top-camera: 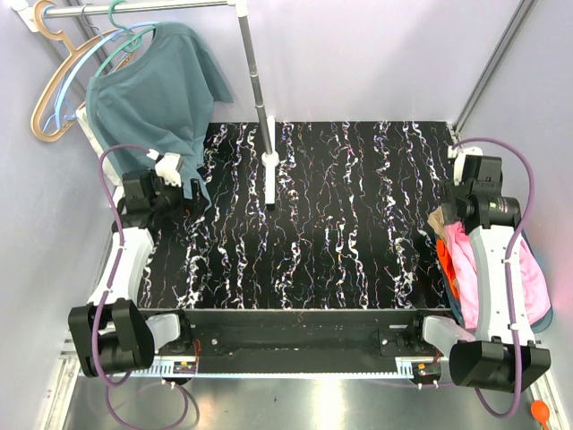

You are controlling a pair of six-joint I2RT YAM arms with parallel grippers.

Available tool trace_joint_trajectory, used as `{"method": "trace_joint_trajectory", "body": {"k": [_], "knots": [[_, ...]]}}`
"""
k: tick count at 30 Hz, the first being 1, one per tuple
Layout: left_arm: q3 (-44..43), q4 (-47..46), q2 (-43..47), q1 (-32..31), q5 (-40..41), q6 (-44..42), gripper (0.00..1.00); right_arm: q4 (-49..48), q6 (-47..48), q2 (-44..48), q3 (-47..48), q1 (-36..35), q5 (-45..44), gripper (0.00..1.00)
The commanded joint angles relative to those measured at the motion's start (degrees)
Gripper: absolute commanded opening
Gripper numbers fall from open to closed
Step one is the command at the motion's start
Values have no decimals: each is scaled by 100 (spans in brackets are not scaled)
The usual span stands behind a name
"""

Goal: Fold and stack the t-shirts
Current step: Grab the tshirt from the pile

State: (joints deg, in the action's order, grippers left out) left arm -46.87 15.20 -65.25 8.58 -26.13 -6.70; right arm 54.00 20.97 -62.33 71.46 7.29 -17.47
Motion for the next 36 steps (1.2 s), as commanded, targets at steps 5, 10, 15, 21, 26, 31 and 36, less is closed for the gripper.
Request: {"method": "trace_joint_trajectory", "body": {"k": [5, 10, 15, 21, 26, 31, 36], "knots": [[-568, -52, -400, 21, 29, -200, 99, -223, 654, 203, -572, 18, -819, 68], [-586, -52, -506, 30, 143, -270, 99, -337, 733, 159, -686, 18, -766, 59], [-499, -87, -506, 21, 258, -420, 99, -609, 979, 115, -1037, 44, -889, 57], [-367, -167, -532, 21, 310, -490, 99, -776, 1023, -87, -1161, 115, -863, 58], [-270, -237, -550, 21, 363, -561, 99, -1013, 1111, -315, -1205, 246, -845, 57], [-182, -351, -576, 21, 389, -552, 99, -1216, 1251, -570, -1214, 413, -828, 54], [-103, -439, -550, 21, 442, -543, 99, -1286, 1269, -754, -1082, 510, -827, 19]]}}
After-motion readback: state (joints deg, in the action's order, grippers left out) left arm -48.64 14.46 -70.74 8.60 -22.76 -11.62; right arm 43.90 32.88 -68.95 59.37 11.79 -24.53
